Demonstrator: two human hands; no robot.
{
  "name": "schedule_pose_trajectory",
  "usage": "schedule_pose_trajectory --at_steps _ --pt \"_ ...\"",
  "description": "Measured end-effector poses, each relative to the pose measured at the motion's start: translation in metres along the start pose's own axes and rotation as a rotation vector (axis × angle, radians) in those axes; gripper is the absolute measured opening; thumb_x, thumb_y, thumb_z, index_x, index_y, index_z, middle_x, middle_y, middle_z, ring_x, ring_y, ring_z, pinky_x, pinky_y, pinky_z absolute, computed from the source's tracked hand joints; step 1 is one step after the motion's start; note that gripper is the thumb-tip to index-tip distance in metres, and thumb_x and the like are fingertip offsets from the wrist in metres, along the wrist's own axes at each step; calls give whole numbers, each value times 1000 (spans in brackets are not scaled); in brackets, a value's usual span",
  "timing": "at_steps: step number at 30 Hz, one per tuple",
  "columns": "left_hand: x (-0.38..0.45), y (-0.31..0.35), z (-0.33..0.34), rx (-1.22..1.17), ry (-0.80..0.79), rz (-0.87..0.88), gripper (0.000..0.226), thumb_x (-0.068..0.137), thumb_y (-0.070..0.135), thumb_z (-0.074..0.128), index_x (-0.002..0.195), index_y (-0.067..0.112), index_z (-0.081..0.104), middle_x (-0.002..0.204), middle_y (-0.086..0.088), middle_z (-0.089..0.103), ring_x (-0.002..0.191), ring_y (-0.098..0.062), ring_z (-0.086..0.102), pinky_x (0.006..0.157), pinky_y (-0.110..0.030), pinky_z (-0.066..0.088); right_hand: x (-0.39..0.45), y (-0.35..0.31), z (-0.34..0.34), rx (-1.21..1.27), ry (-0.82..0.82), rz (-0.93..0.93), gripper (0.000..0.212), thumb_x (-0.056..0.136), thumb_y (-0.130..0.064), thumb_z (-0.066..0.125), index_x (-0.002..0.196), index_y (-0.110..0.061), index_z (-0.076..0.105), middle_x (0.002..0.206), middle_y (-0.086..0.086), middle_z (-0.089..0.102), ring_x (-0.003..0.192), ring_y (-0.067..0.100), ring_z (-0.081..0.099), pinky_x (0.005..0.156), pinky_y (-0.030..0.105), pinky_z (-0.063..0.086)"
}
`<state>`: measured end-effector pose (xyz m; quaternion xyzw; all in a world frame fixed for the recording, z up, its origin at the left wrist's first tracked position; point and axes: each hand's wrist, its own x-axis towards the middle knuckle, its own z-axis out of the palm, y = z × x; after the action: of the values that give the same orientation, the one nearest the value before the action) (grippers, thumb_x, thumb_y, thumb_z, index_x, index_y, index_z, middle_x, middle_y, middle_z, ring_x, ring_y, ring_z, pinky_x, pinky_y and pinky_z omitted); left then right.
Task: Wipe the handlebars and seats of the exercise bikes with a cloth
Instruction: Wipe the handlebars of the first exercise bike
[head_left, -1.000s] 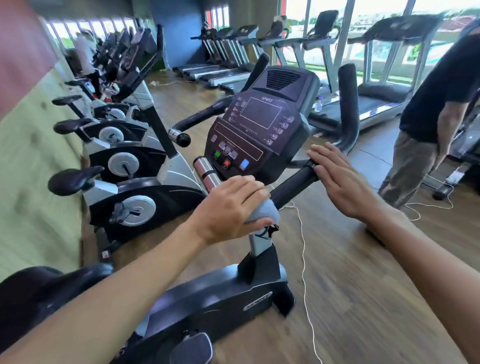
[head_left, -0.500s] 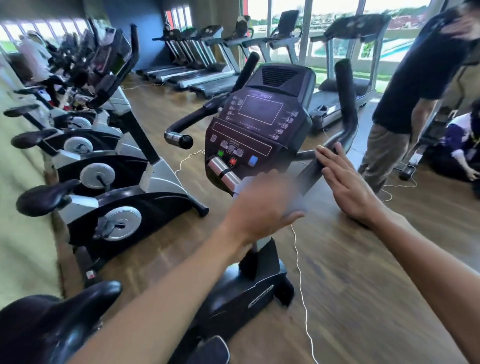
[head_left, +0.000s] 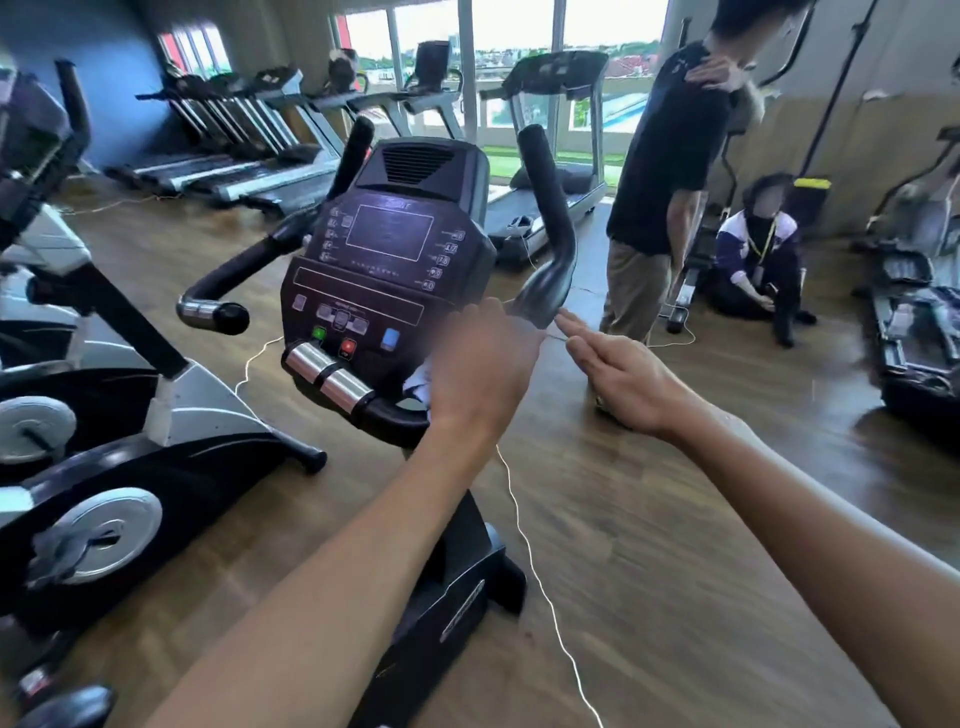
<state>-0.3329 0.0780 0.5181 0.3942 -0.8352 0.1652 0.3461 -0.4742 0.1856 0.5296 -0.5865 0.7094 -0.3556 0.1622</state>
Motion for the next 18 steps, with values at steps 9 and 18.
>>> schedule_pose_trajectory --at_steps 9,18 --pt "-2 10 6 252 43 168 58 99 57 42 116 2 52 100 -13 58 92 -32 56 85 -43 45 37 7 -19 -33 -21 12 57 112 -35 32 163 -15 16 170 -8 1 155 2 -1 119 14 -2" --pt "46 39 20 -15 51 46 66 101 58 42 130 -1 51 113 -20 59 101 -35 60 90 -45 51 69 27 -48 40 6 -51 56 111 -38 31 161 -12 24 170 -5 13 155 1 8 127 24 4"
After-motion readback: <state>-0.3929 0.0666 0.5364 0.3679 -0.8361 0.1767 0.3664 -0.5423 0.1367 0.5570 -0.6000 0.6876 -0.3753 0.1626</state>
